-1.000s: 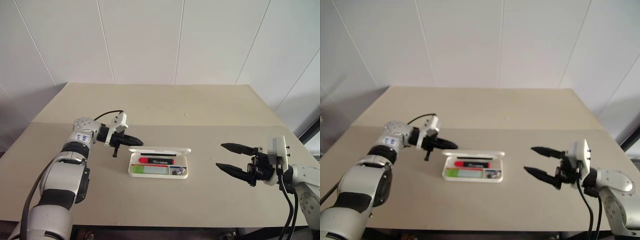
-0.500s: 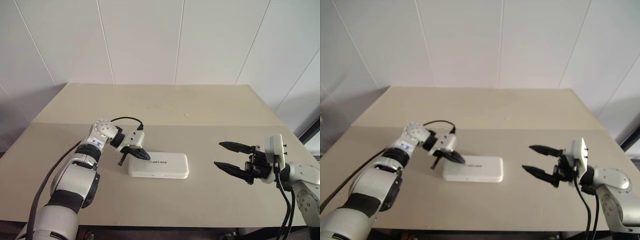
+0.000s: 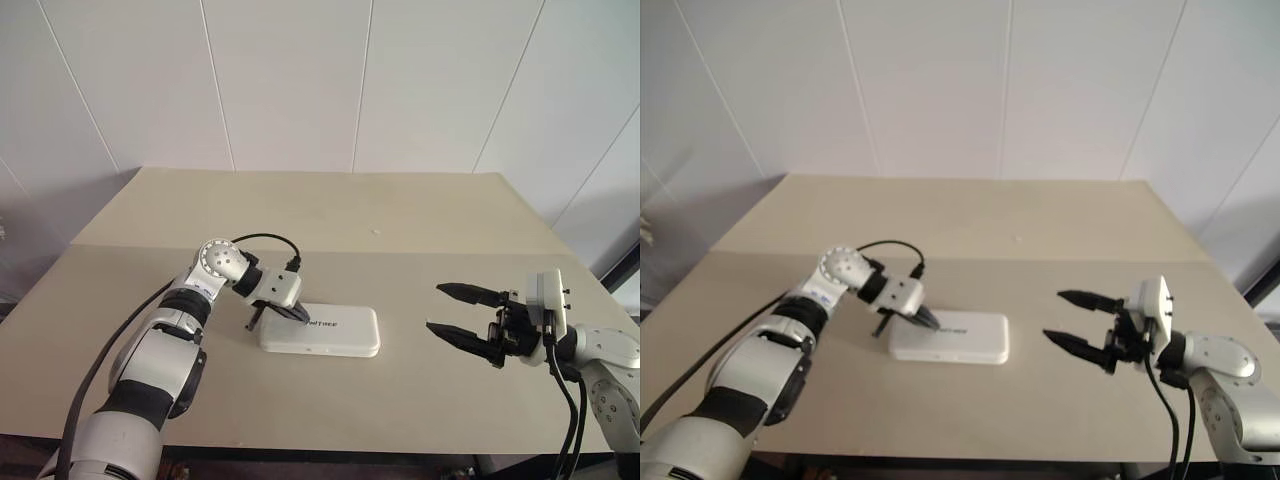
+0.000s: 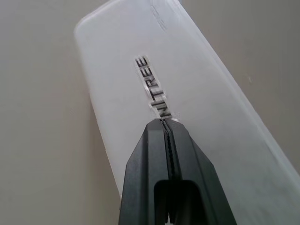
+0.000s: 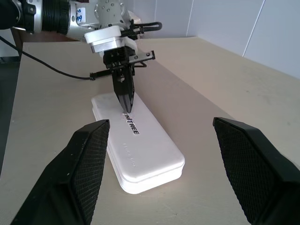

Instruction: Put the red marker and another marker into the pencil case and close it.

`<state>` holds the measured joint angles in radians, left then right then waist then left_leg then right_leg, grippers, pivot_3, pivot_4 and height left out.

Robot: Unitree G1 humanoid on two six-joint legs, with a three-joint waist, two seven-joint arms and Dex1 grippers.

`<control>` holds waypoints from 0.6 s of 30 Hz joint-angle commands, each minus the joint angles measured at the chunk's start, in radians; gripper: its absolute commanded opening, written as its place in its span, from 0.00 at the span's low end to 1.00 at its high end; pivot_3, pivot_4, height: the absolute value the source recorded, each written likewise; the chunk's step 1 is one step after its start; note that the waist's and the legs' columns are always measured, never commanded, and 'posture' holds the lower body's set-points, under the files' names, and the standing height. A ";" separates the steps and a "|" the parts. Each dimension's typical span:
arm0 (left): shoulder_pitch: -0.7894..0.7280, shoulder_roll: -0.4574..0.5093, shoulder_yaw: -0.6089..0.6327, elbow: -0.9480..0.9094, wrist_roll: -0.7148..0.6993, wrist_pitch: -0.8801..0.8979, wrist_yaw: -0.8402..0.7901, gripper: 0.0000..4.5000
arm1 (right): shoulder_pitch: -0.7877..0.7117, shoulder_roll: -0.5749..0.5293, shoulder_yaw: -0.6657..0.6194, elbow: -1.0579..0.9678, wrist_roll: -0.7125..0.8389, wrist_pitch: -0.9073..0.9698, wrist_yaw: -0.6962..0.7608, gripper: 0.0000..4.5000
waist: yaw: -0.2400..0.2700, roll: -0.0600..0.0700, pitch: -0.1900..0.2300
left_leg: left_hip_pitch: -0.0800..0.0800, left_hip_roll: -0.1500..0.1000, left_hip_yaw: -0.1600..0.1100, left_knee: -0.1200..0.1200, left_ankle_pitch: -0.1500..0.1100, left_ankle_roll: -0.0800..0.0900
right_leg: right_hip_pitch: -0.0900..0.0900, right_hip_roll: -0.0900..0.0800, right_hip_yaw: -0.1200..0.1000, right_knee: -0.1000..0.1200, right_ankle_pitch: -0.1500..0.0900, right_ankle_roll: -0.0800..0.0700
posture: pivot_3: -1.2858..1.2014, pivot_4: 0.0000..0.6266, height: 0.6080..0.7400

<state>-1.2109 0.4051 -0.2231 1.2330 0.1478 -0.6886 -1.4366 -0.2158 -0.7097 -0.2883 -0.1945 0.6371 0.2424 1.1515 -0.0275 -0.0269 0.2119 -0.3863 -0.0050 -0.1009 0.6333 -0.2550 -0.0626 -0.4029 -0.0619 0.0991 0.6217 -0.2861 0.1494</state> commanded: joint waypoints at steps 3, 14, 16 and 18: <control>0.022 -0.004 0.132 -0.025 -0.144 0.085 -0.040 0.00 | 0.007 -0.018 -0.027 -0.018 0.014 -0.012 0.002 1.00 | -0.001 0.000 0.000 | -0.003 0.000 -0.001 -0.001 0.000 0.000 | -0.004 0.000 0.000 0.001 0.000 0.000 | 0.52 0.24 1.00; 0.266 0.039 0.330 -0.330 -0.448 0.208 -0.114 0.00 | 0.017 -0.044 -0.030 -0.024 0.033 0.007 0.024 1.00 | 0.000 0.000 0.000 | -0.003 0.001 0.000 -0.001 0.000 0.000 | -0.007 0.000 0.000 0.005 -0.001 -0.001 | 0.52 0.24 1.00; 0.332 0.057 0.338 -0.412 -0.480 0.243 -0.108 0.00 | 0.009 -0.055 -0.031 -0.017 0.037 0.011 0.032 1.00 | 0.000 0.000 0.000 | -0.003 0.001 0.000 0.000 0.000 0.000 | -0.006 0.000 0.000 0.004 -0.001 -0.001 | 0.52 0.24 1.00; 0.397 0.087 0.346 -0.488 -0.509 0.286 -0.114 0.00 | 0.001 -0.063 -0.031 -0.009 0.039 0.015 0.039 1.00 | -0.001 0.000 0.000 | -0.002 0.001 0.000 -0.001 0.000 0.000 | -0.006 0.000 0.000 0.004 -0.001 -0.001 | 0.52 0.24 1.00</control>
<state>-0.8409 0.4657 0.1019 0.8212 -0.3151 -0.4360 -1.5011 -0.2021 -0.7511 -0.2911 -0.1932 0.6517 0.2586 1.1812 -0.0284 -0.0271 0.2121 -0.3884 -0.0042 -0.1009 0.6327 -0.2550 -0.0628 -0.4087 -0.0621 0.0993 0.6260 -0.2866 0.1482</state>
